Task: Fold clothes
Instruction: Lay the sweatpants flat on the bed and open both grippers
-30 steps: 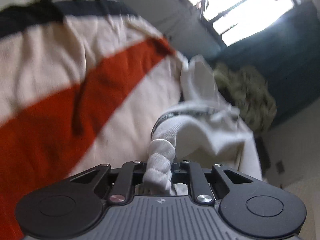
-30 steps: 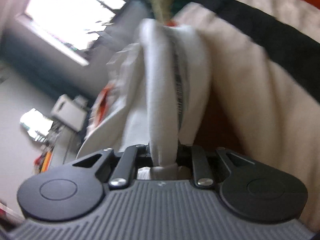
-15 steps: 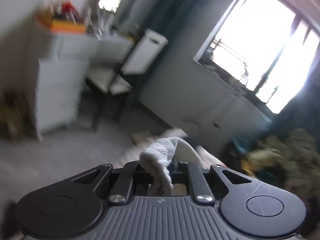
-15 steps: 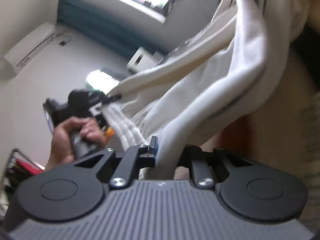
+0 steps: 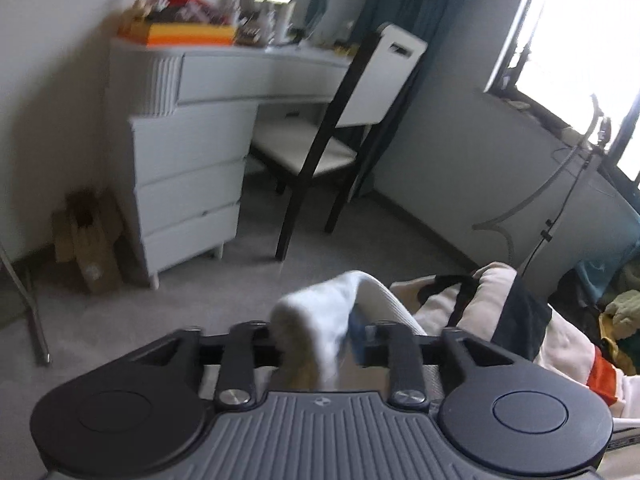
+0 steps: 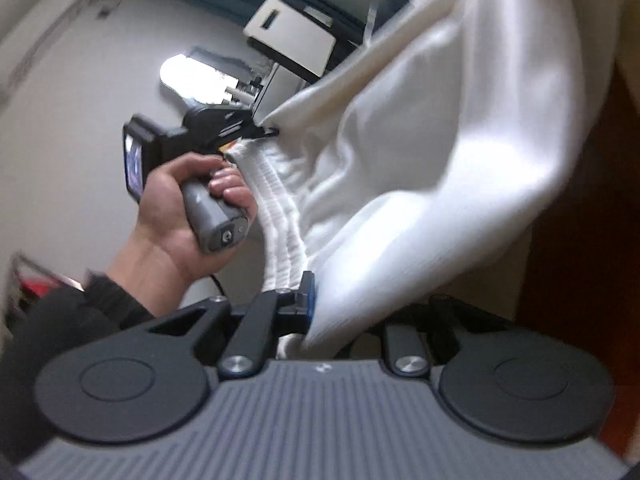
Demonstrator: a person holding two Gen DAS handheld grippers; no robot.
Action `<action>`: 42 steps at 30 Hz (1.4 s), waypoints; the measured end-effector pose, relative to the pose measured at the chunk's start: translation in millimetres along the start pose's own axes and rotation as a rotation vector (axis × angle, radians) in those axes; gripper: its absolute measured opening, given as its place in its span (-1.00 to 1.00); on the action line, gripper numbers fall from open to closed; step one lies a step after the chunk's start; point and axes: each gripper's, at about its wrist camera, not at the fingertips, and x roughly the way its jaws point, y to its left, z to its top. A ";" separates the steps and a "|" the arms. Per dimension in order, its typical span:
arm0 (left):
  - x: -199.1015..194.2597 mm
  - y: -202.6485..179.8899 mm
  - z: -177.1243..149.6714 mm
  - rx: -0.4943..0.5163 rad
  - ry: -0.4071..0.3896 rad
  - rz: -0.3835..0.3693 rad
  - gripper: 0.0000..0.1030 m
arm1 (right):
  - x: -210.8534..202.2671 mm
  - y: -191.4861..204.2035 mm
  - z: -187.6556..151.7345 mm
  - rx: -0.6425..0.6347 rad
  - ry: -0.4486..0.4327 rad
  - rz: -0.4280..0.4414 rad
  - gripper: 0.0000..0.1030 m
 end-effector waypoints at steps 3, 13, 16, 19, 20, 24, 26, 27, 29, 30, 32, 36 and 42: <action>-28.6 4.8 -5.1 0.018 -0.012 -0.036 0.25 | -17.6 14.4 -2.5 -0.073 0.016 -0.012 0.21; -177.6 -35.4 -69.0 0.180 -0.085 -0.236 0.66 | -171.7 63.7 -29.1 -0.452 -0.181 -0.136 0.67; -226.2 -52.0 -107.5 0.205 -0.108 -0.301 0.67 | -218.8 59.2 -23.2 -0.508 -0.276 -0.213 0.67; -270.7 -68.7 -154.8 0.249 -0.136 -0.387 0.71 | -263.1 51.0 -14.4 -0.559 -0.373 -0.293 0.67; -282.3 -74.1 -170.0 0.268 -0.141 -0.406 0.71 | -277.9 48.2 -11.4 -0.576 -0.405 -0.320 0.67; -318.1 -96.5 -235.6 0.323 -0.193 -0.458 0.79 | -319.7 26.6 5.2 -0.603 -0.519 -0.427 0.67; -324.2 -107.9 -261.2 0.301 -0.184 -0.491 0.82 | -332.1 12.2 12.4 -0.613 -0.570 -0.477 0.67; -326.9 -114.3 -273.0 0.296 -0.182 -0.515 0.82 | -336.9 4.8 15.3 -0.617 -0.594 -0.502 0.67; -330.1 -125.2 -291.1 0.317 -0.190 -0.541 0.82 | -344.9 -8.2 19.8 -0.625 -0.641 -0.554 0.67; -330.7 -129.4 -299.4 0.329 -0.200 -0.551 0.82 | -347.3 -14.5 20.1 -0.624 -0.659 -0.572 0.67; -330.1 -136.8 -316.5 0.366 -0.229 -0.567 0.82 | -351.6 -27.4 20.7 -0.620 -0.695 -0.606 0.67; -322.7 -148.7 -351.9 0.464 -0.279 -0.585 0.82 | -344.0 -61.7 21.0 -0.512 -0.715 -0.621 0.67; -304.2 -157.3 -370.1 0.565 -0.270 -0.580 0.82 | -332.1 -79.6 36.4 -0.471 -0.684 -0.664 0.67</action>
